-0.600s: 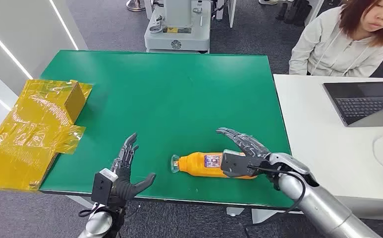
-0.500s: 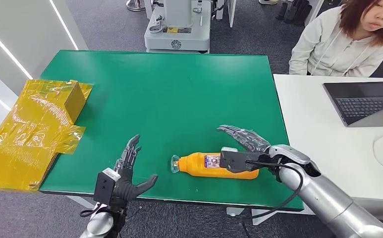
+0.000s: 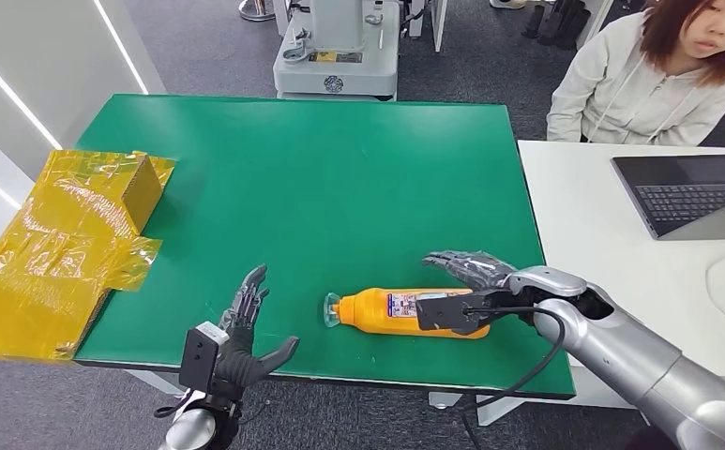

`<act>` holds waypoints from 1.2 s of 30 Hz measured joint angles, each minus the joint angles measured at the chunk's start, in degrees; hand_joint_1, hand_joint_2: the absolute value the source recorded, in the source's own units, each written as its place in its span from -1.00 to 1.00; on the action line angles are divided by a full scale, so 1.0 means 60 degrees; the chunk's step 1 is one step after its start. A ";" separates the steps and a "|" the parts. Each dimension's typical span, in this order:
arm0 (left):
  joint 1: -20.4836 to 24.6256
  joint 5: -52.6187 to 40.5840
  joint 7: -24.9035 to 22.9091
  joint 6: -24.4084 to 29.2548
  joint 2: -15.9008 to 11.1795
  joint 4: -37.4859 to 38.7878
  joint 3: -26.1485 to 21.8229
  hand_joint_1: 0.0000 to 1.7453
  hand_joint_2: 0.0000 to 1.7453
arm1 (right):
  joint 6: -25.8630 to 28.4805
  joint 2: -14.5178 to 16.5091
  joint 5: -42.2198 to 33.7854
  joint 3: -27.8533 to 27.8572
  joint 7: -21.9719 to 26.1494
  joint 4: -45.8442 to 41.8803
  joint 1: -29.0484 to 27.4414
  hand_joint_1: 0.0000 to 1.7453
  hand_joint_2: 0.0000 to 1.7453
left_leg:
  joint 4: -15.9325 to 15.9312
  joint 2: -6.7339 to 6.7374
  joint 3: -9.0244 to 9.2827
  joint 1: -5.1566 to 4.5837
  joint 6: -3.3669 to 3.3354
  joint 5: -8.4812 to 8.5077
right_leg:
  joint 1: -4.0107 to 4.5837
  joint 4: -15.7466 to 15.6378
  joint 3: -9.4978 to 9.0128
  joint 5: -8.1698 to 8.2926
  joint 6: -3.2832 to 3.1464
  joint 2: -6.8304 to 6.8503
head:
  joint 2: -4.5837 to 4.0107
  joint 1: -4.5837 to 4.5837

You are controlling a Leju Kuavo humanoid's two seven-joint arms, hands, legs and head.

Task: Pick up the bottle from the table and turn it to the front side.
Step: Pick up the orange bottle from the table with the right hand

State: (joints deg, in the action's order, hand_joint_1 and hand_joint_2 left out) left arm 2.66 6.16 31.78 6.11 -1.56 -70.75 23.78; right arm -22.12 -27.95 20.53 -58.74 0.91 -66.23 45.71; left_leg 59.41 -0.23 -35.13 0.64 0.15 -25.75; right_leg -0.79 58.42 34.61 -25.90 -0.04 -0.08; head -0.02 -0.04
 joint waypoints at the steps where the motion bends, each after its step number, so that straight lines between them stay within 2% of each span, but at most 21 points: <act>1: -0.0014 -0.0001 -0.0012 0.0001 0.0005 -0.0001 -0.0005 -1.00 1.00 | -0.0046 -0.0025 -0.0061 -0.0062 -0.0015 -0.0001 0.0010 -1.00 1.00 | 0.0000 0.0000 0.0000 0.0000 0.0000 0.0000 | 0.0000 0.0000 0.0000 0.0000 0.0000 0.0000 | 0.0000 0.0000; 9: -0.0415 -0.0073 -0.0375 0.0162 0.0116 -0.0308 -0.0170 -1.00 1.00 | -0.0413 -0.0358 -0.0673 -0.0567 -0.0145 -0.0147 0.0031 -1.00 1.00 | 0.0000 -0.0001 -0.0001 0.0000 -0.0002 -0.0002 | 0.0000 0.0000 0.0000 -0.0001 0.0001 0.0000 | 0.0000 0.0001; 17: -0.0808 -0.0128 -0.0377 0.0232 0.0137 -0.0551 -0.0356 -1.00 1.00 | -0.0362 -0.0766 -0.0752 -0.1125 -0.0182 -0.0386 0.0188 -1.00 1.00 | 0.0000 -0.0002 -0.0002 0.0000 -0.0004 -0.0003 | 0.0000 -0.0001 0.0000 -0.0002 0.0002 0.0004 | 0.0000 0.0002; 25: -0.0912 -0.0139 -0.0297 0.0467 0.0137 -0.0568 -0.0452 -1.00 1.00 | 0.0300 -0.1091 0.0272 -0.1606 -0.0331 -0.0730 0.0378 -1.00 1.00 | 0.0000 -0.0002 -0.0001 0.0000 -0.0004 -0.0003 | 0.0000 0.0000 0.0000 -0.0002 0.0002 0.0003 | 0.0000 0.0002; 30: -0.0916 -0.0208 0.0010 0.0815 0.0130 -0.0507 -0.0546 -1.00 1.00 | 0.1018 -0.1270 0.1836 -0.1923 -0.0419 -0.1069 0.0468 -0.99 1.00 | -0.0001 -0.0002 -0.0002 0.0000 -0.0004 -0.0004 | 0.0000 -0.0001 0.0000 -0.0002 0.0002 0.0003 | 0.0000 0.0000; 36: -0.0970 -0.0271 0.0200 0.0980 0.0107 -0.0328 -0.0728 -1.00 1.00 | 0.1127 -0.1368 0.2638 -0.2311 -0.0545 -0.1394 0.0601 -1.00 1.00 | -0.0002 -0.0001 -0.0002 0.0000 -0.0004 -0.0004 | 0.0001 0.0000 0.0000 -0.0003 0.0002 0.0003 | 0.0000 0.0000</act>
State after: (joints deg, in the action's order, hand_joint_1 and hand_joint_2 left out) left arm -3.16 4.54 32.98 11.99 -0.92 -72.72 19.40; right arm -15.36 -36.16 36.36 -72.61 -2.36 -74.59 49.32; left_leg 59.40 -0.24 -35.14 0.64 0.12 -25.77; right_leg -0.78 58.42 34.61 -25.91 -0.02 -0.06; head -0.02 -0.04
